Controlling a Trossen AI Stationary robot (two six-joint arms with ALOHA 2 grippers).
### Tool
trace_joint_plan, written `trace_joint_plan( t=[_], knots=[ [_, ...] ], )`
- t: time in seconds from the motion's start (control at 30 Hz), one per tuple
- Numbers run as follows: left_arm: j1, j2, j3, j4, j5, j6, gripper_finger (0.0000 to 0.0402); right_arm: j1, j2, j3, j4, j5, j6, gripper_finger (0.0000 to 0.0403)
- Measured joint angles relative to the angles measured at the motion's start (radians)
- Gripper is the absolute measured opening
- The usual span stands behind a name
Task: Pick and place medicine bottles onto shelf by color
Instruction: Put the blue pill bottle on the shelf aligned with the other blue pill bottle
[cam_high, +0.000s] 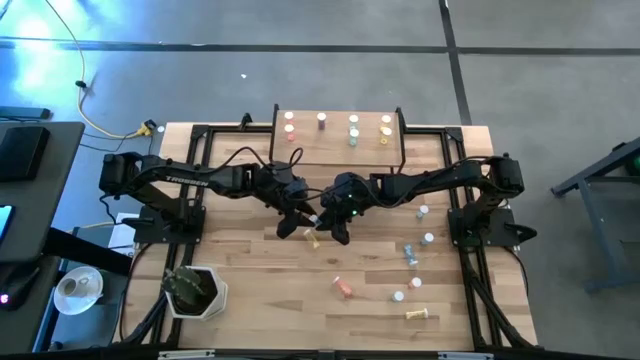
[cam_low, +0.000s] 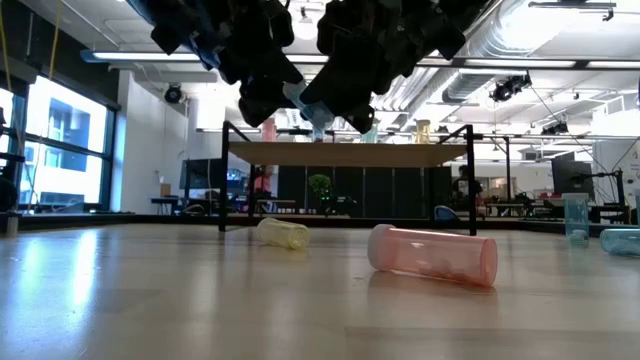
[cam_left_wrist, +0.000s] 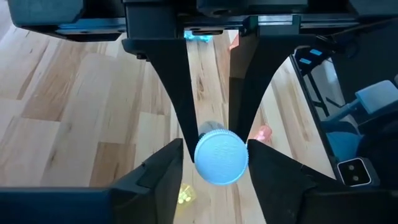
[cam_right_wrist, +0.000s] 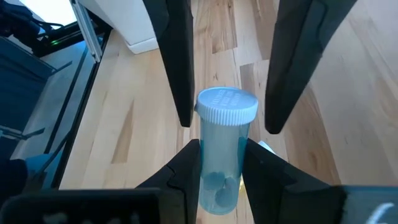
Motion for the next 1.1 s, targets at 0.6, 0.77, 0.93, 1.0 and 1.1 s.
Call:
trace_joint_plan(
  t=[0.6, 0.77, 0.93, 1.0, 1.1],
  knots=[
    [0.0, 0.0, 0.0, 0.0, 0.007, 0.002, 0.0115, -0.01, 0.0, 0.0, 0.006, 0.004, 0.0, 0.0089],
    [0.0, 0.0, 0.0, 0.001, 0.007, 0.003, 0.0114, -0.01, 0.0, 0.0, 0.008, 0.012, -0.001, 0.01],
    [0.0, 0.0, 0.0, 0.003, 0.006, 0.002, 0.0114, -0.01, 0.0, 0.0, 0.023, 0.044, -0.008, 0.0134],
    [0.0, 0.0, 0.0, 0.003, 0.006, 0.003, 0.0114, -0.012, 0.0, 0.0, 0.023, 0.05, -0.01, 0.0151],
    [0.0, 0.0, 0.0, 0.003, 0.006, 0.002, 0.0114, -0.016, 0.0, 0.0, 0.023, 0.048, -0.016, 0.0174]
  ],
)
